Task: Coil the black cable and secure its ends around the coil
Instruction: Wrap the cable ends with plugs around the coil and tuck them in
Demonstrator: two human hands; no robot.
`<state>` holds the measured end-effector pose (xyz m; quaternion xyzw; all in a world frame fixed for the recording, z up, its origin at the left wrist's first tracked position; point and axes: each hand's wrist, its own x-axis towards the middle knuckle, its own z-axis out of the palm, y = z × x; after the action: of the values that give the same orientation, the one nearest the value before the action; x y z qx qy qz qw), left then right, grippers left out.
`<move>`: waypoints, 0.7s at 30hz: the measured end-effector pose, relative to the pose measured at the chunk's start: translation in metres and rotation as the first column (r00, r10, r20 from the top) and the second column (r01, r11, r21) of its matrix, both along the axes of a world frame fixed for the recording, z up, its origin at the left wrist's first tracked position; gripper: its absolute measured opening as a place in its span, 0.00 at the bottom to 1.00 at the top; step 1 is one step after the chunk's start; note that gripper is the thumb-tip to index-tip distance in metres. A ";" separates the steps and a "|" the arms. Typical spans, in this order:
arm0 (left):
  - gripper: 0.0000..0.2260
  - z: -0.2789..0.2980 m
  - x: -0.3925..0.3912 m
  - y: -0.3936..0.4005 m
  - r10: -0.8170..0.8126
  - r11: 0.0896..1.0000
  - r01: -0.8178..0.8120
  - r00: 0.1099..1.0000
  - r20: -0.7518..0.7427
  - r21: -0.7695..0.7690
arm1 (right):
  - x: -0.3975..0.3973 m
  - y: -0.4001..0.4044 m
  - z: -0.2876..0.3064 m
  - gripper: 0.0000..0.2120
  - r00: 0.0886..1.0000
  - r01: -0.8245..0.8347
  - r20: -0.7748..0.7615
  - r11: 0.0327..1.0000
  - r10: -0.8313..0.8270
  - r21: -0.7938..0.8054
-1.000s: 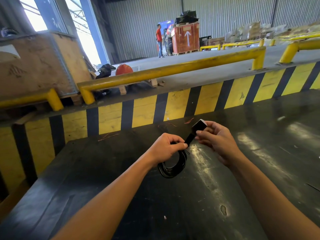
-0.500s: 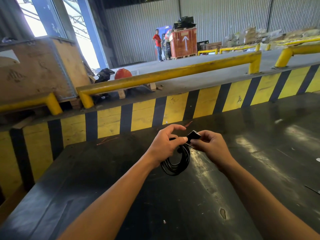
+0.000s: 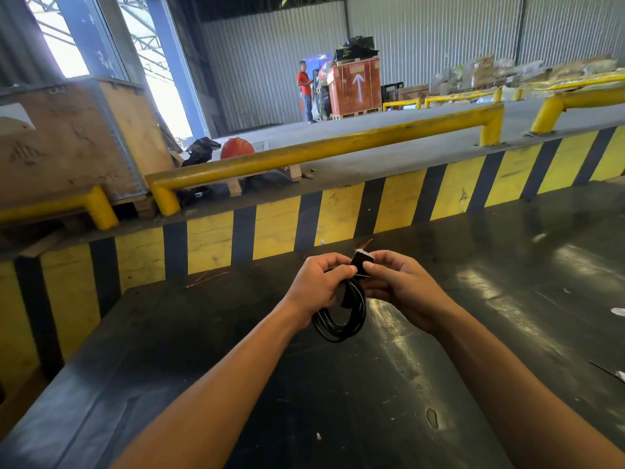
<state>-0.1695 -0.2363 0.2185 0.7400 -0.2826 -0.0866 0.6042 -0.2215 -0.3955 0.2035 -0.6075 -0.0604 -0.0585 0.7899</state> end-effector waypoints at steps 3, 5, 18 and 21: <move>0.05 0.000 0.001 -0.003 0.010 1.000 -0.012 0.998 -0.061 -0.028 | 0.000 0.000 0.001 0.08 0.997 0.071 -0.002 0.997 -0.071 -0.028; 0.05 0.001 0.002 -0.003 0.017 0.997 -0.023 0.995 -0.101 -0.067 | -0.002 0.001 0.002 0.11 0.994 0.109 0.026 0.992 -0.107 -0.058; 0.06 0.011 0.009 -0.013 0.195 0.977 -0.209 0.955 -0.223 -0.039 | -0.014 0.023 -0.016 0.18 0.768 0.638 0.624 0.248 -0.143 -0.729; 0.06 0.011 0.011 -0.018 0.256 0.966 -0.260 0.941 -0.222 0.014 | -0.007 0.028 -0.018 0.17 0.778 0.627 0.602 0.172 -0.179 -0.760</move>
<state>-0.1589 -0.2546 0.2298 0.7516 -0.1146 -0.0866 0.6438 -0.2290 -0.3676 0.1850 -0.9159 -0.0653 -0.3398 0.2036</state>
